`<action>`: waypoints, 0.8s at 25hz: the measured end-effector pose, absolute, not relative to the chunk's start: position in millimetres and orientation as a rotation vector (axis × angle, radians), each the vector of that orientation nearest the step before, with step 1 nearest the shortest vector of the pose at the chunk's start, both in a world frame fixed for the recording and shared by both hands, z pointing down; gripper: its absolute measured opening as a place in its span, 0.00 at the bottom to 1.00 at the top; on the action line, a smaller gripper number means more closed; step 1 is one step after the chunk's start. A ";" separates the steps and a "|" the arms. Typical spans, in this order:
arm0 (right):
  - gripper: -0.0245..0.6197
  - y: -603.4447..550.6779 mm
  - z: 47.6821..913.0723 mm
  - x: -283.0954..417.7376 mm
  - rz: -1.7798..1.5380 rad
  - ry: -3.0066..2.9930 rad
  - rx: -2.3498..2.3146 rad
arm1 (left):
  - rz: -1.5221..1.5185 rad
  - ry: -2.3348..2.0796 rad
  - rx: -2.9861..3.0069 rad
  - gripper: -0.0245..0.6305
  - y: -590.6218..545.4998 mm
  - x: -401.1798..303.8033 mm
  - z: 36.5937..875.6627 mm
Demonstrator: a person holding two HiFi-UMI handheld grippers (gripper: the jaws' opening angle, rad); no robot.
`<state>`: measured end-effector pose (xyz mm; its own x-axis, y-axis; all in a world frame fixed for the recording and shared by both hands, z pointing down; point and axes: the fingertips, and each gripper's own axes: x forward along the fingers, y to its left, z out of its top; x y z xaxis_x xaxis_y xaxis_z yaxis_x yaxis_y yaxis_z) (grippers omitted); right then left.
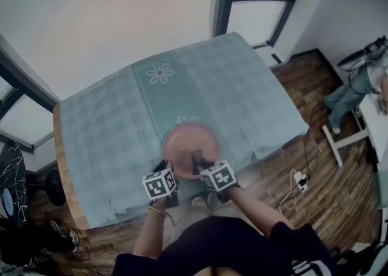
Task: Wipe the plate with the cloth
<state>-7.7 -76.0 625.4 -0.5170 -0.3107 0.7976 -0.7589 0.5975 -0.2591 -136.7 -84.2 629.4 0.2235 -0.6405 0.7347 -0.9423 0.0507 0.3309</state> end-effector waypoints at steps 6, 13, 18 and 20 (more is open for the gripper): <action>0.09 -69.5 617.4 3.2 0.792 -2.124 0.833 | 0.410 -1.507 1.675 0.15 -68.2 -118.7 609.9; 0.09 -48.4 587.6 16.6 0.780 -2.203 0.807 | 0.367 -1.532 1.672 0.11 -39.6 -86.8 590.3; 0.09 -21.4 574.9 34.0 0.739 -2.227 0.774 | 0.349 -1.546 1.670 0.10 -12.0 -59.2 578.9; 0.09 -12.3 571.0 38.9 0.731 -2.243 0.770 | 0.338 -1.554 1.675 0.09 -2.6 -50.8 574.0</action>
<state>38.9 -12.3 571.0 -0.6173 -0.3214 0.7181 -0.6827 0.6724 -0.2859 -50.8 -2.6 574.0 0.2064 -0.7083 0.6751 -0.9248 0.0841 0.3710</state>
